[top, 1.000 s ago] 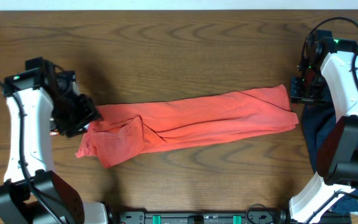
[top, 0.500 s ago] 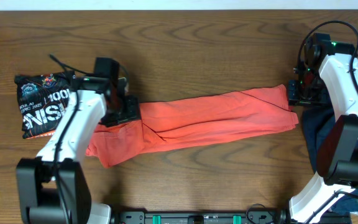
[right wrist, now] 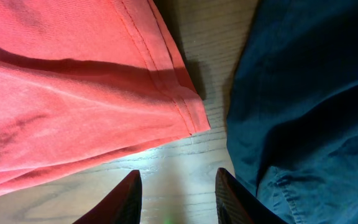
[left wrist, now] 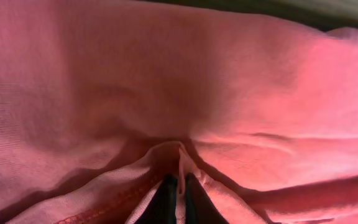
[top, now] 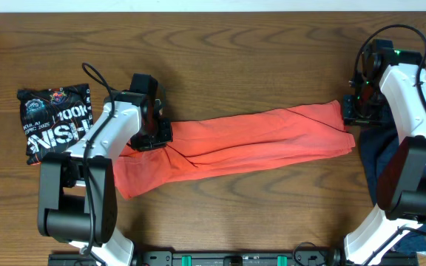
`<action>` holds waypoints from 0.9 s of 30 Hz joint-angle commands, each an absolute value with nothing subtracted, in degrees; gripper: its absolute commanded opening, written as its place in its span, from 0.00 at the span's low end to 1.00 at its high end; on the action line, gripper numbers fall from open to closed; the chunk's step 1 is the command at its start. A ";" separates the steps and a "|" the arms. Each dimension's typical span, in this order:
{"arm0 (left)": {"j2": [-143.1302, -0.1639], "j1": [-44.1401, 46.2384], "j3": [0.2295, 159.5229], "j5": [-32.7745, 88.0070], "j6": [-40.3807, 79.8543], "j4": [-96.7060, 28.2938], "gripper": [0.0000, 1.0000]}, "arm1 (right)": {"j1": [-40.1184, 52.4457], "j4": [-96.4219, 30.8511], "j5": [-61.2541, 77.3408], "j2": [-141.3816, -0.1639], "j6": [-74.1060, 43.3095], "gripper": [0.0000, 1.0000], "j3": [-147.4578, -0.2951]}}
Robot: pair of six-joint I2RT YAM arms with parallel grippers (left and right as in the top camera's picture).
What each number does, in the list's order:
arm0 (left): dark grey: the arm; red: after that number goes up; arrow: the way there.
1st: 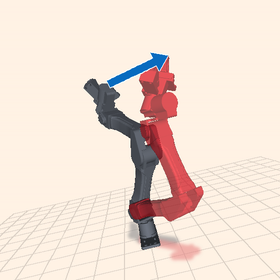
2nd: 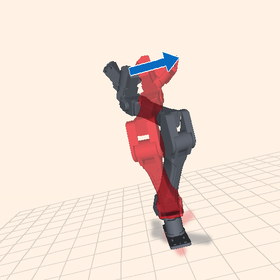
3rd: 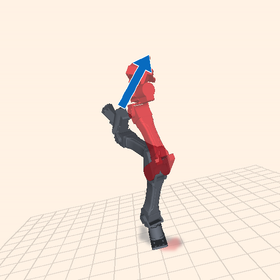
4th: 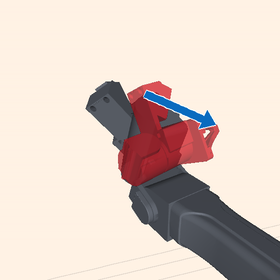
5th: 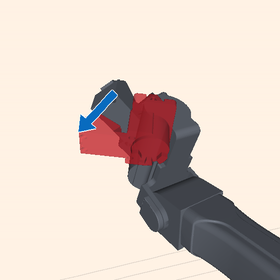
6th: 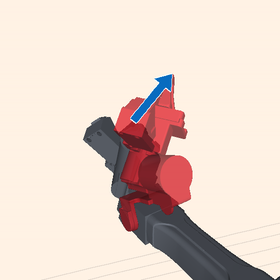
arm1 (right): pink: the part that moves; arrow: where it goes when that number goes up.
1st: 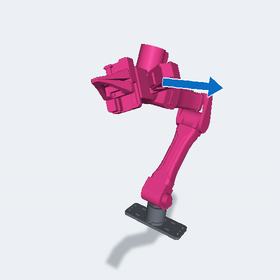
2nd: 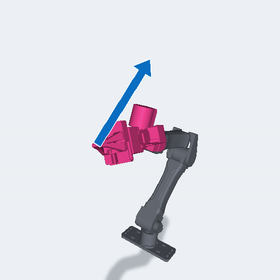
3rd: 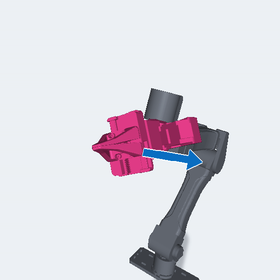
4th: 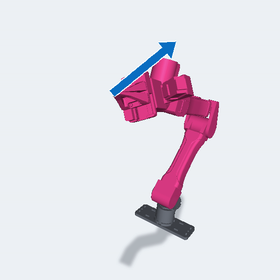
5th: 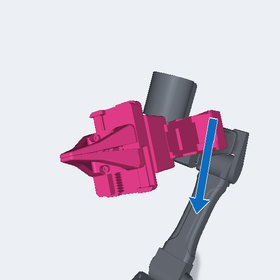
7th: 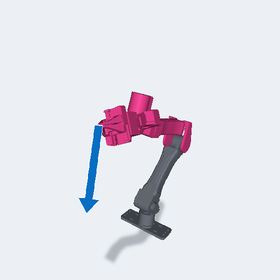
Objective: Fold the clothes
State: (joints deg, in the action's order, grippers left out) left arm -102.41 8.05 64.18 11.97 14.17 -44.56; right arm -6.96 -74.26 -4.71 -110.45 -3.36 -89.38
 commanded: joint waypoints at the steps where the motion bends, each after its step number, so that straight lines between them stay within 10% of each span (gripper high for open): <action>1: -100.64 8.23 65.23 13.69 13.39 -44.73 0.06 | -7.60 -74.15 -4.71 -109.49 -2.63 0.37 -89.01; 18: -98.56 15.64 66.19 22.65 4.27 -37.80 0.09 | -7.60 -74.24 -4.71 -109.49 -2.63 0.36 -89.01; 23: -98.28 15.62 66.28 13.74 4.78 -40.10 0.60 | -7.60 -74.59 -4.71 -109.49 -2.44 0.35 -89.01; 27: -94.87 13.39 66.43 7.55 4.97 -45.60 0.66 | -7.60 -74.50 -4.71 -109.49 -2.02 0.35 -89.01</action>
State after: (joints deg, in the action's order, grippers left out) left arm -97.58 15.05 65.58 14.57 5.52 -43.55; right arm -6.96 -74.50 -4.71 -110.45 -3.14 -89.36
